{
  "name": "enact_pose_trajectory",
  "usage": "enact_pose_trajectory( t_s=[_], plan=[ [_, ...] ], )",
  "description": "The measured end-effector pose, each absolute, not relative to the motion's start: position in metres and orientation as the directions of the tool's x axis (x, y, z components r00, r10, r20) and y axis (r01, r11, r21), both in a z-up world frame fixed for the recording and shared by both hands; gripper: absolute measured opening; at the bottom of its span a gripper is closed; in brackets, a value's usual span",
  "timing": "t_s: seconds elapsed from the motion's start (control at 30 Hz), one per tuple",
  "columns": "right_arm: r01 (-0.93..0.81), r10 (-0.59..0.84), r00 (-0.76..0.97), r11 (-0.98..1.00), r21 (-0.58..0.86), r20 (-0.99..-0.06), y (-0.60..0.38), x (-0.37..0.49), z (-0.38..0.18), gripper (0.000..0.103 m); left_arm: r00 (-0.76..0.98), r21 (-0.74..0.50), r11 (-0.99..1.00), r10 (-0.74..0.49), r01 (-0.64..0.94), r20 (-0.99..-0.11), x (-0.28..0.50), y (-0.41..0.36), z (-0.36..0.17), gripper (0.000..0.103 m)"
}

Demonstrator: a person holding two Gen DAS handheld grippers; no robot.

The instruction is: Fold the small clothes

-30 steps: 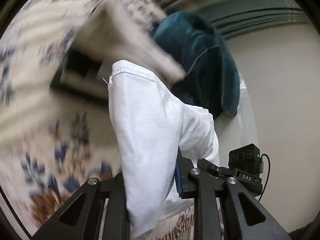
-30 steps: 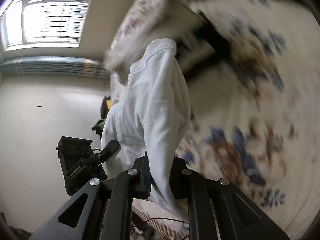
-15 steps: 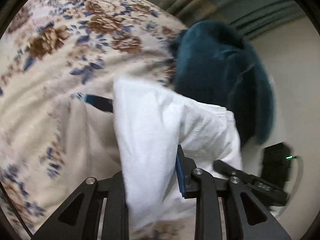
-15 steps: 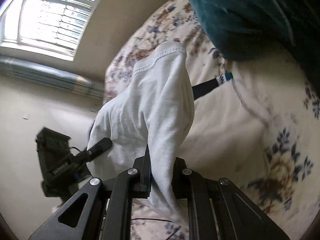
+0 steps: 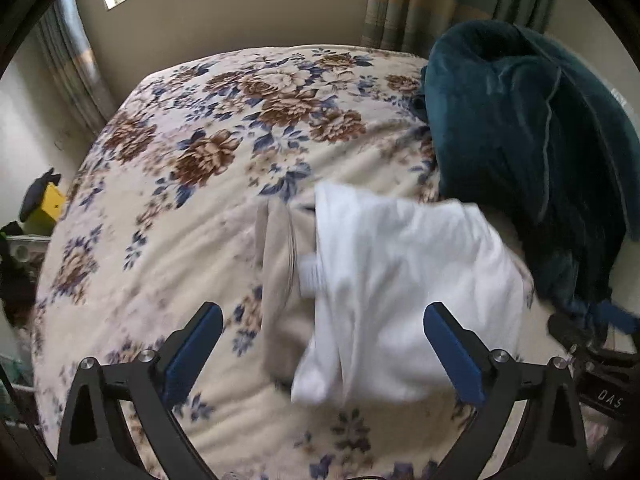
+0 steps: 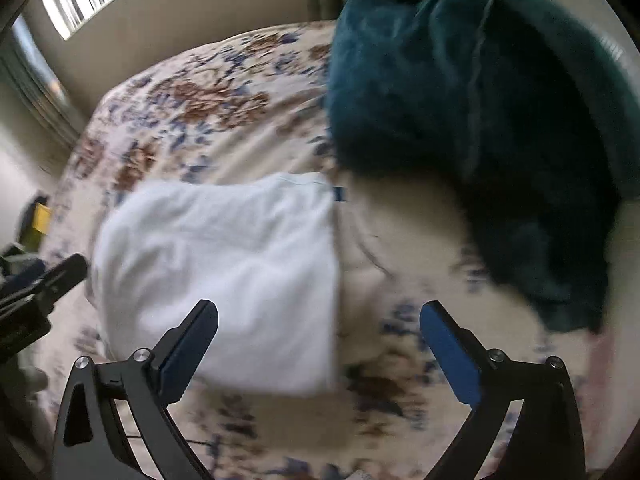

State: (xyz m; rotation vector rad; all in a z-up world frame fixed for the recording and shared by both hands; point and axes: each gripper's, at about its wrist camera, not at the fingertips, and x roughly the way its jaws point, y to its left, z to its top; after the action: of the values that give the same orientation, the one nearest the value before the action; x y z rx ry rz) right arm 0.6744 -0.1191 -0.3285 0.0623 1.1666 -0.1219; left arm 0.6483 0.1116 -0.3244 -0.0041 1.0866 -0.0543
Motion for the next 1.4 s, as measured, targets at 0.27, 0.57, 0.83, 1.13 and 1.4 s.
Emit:
enact_pose_trajectory(
  t_s=[0.27, 0.57, 0.83, 1.13, 1.4],
  plan=[
    [0.153, -0.184, 0.452, 0.98, -0.127, -0.873, -0.123, 0.581, -0.261, 0.102, 0.491, -0.032, 0.999, -0.028, 0.0, -0.871, 0.57, 0.101, -0.276, 0.103],
    [0.156, -0.2, 0.565, 0.979, -0.134, -0.801, -0.126, 0.469, -0.149, 0.102, 0.61, -0.02, 1.0, -0.029, 0.022, -0.792, 0.474, 0.085, -0.179, 0.103],
    [0.155, -0.194, 0.672, 0.98, -0.121, -0.714, -0.127, 0.37, -0.046, 0.102, 0.688, -0.036, 0.999, -0.047, 0.031, -0.725, 0.391, 0.085, -0.105, 0.103],
    [0.111, -0.157, 0.767, 0.987, -0.113, -0.622, -0.122, 0.262, 0.042, 0.102, 0.762, -0.021, 1.0, -0.014, 0.001, -0.647, 0.311, 0.089, -0.051, 0.103],
    [0.078, -0.118, 0.818, 0.992, -0.094, -0.564, -0.12, 0.193, 0.09, 0.102, 0.796, 0.0, 1.0, 0.004, -0.005, -0.606, 0.265, 0.084, -0.029, 0.103]
  ],
)
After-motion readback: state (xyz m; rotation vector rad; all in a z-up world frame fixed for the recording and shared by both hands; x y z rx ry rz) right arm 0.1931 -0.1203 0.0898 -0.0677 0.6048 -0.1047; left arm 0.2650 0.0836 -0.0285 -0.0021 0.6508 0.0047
